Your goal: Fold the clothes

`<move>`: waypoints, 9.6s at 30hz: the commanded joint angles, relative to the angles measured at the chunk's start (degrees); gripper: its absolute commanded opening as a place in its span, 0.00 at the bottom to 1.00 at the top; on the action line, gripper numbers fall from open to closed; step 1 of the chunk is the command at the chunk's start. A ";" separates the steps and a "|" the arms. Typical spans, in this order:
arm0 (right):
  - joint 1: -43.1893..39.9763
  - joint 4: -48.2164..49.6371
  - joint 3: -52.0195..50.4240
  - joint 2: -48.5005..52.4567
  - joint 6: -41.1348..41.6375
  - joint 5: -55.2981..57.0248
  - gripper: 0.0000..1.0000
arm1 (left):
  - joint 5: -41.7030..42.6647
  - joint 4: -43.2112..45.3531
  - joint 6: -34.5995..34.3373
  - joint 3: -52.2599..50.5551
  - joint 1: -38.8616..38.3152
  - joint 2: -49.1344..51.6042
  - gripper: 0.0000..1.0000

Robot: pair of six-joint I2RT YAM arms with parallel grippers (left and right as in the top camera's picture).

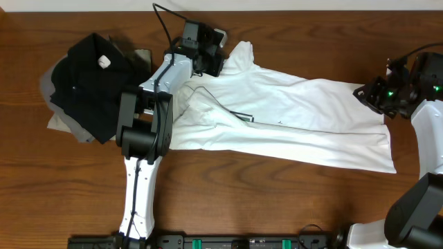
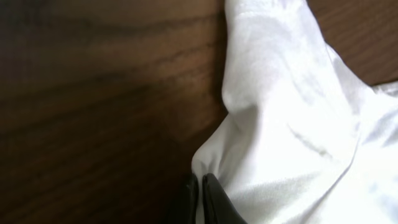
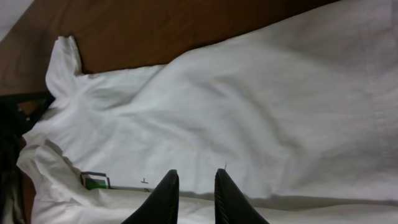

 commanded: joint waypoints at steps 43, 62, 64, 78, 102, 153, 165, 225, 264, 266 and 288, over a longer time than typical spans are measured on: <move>0.52 2.36 0.85 0.59 -0.59 1.27 0.21 | -19.71 -33.18 4.63 -0.55 -7.48 -11.74 0.61; 0.52 2.38 0.85 0.59 -0.59 1.31 0.22 | -22.16 -29.79 3.80 1.64 -6.97 -15.65 0.06; 0.52 2.38 0.85 0.59 -0.59 1.29 0.22 | -24.09 -28.15 3.87 1.95 -6.97 -16.68 0.06; 0.52 2.36 0.85 0.59 -0.59 1.29 0.22 | -27.89 -12.57 7.50 1.95 -4.85 -17.25 0.06; 0.52 2.80 0.85 0.59 -0.59 1.70 0.27 | -22.23 -21.14 8.13 1.29 -3.91 -16.76 0.64; 1.29 2.32 0.04 0.61 -0.15 1.68 0.23 | -9.31 2.82 8.70 7.54 -6.54 -12.72 0.06; 1.31 2.19 0.04 0.61 -0.15 1.68 0.23 | -9.38 -11.06 8.70 7.52 -11.91 -13.92 0.06; 2.08 2.56 0.04 0.61 -0.17 1.70 0.26 | -26.05 -11.72 10.82 7.74 -7.98 -10.45 0.06; 2.08 1.97 0.04 0.61 -0.17 1.70 0.27 | -17.03 -10.21 10.21 7.32 -8.52 0.42 0.06; 2.08 1.70 0.04 0.61 -0.17 1.70 0.27 | -19.69 -10.14 10.21 7.74 -8.52 -0.48 0.06; 2.08 1.90 0.04 0.61 -0.17 1.73 0.27 | -17.05 -16.61 9.14 6.29 -8.37 -6.51 0.43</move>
